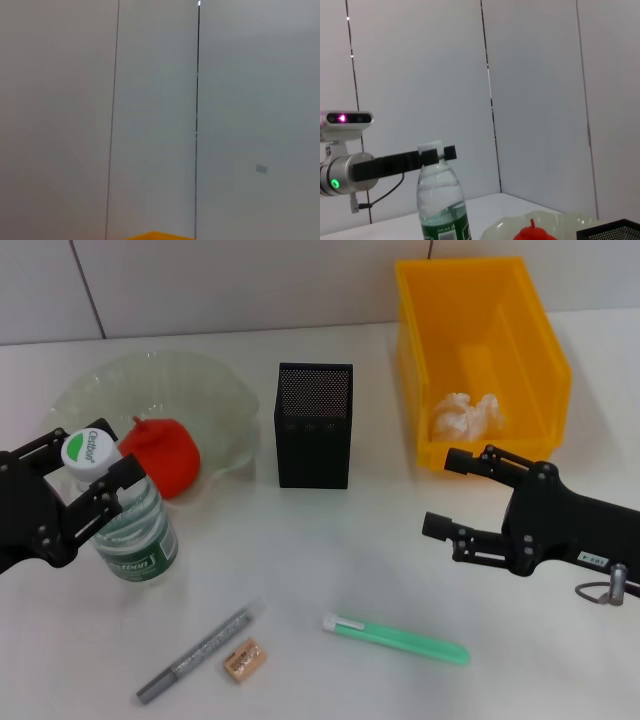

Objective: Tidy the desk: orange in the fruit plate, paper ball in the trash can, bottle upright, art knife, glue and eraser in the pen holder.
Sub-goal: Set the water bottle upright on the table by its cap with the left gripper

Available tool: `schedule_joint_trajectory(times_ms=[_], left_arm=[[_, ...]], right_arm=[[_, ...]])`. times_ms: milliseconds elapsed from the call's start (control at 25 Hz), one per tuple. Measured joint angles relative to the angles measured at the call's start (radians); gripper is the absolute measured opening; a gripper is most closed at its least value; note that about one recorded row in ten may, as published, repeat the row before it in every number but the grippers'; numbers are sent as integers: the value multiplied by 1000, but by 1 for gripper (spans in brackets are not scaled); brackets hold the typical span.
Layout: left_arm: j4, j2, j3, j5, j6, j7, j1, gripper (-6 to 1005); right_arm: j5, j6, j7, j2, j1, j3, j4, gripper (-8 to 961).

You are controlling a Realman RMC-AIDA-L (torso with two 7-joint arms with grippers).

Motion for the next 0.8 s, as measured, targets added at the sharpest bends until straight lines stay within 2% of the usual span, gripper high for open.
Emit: schedule_joint_trajectory(times_ms=[280, 800], left_arm=[[-6, -9, 4, 4, -34, 88, 16, 433], [-15, -14, 9, 11, -110, 79, 18, 433]], right_arm=[[0, 1, -1, 1, 8, 12, 13, 831], [-1, 2, 0, 3, 6, 13, 18, 831]])
